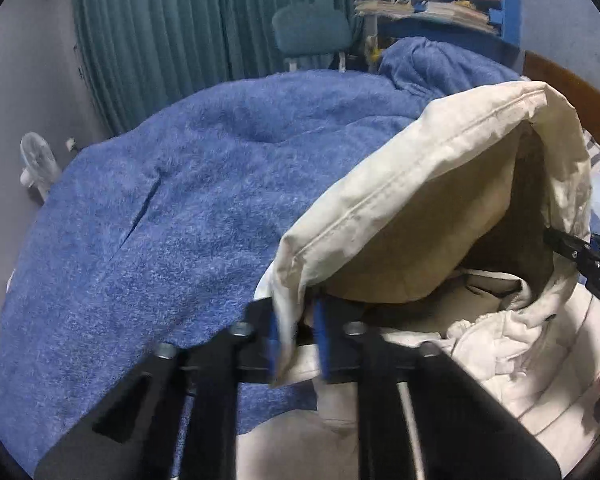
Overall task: Fold large clothes
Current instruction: 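Grasp the hood with both grippers and fold it down over the jacket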
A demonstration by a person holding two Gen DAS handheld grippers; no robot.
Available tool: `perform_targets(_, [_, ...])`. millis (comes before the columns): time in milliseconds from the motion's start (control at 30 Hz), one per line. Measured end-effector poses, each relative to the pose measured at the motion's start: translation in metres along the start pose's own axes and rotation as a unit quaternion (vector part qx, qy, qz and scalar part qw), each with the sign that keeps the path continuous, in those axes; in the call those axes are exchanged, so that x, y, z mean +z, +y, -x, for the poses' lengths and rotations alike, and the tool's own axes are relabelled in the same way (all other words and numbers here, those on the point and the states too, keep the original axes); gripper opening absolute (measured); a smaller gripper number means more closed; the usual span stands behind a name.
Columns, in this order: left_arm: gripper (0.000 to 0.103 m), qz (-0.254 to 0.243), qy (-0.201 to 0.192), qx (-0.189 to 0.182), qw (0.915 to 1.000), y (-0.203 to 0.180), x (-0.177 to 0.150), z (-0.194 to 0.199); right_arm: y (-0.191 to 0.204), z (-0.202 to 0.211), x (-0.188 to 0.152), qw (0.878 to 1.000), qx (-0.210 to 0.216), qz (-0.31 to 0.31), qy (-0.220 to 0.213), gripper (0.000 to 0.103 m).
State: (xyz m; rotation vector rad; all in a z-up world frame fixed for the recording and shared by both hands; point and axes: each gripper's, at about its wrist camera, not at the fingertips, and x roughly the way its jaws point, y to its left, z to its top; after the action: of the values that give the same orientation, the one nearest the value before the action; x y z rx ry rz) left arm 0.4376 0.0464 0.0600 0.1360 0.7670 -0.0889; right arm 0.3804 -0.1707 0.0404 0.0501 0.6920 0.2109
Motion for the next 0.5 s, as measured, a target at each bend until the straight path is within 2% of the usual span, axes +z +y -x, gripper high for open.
perform_targets(167, [0.005,-0.024,-0.055,0.008,0.9981,-0.002,-0.034,0.048,0.005,0.037,-0.021,0.999,0.015,0.021,-0.021,0.009])
perform_targets(367, [0.005,0.005,-0.072,-0.013,0.9973,-0.002,-0.086,0.12,0.02,0.107,-0.058,0.999,0.02,0.035,-0.028,0.009])
perform_targets(500, [0.005,0.038,-0.075,-0.034,0.9959,-0.004,-0.128,0.167,0.033,0.154,-0.09,0.999,0.029,0.019,-0.032,0.009])
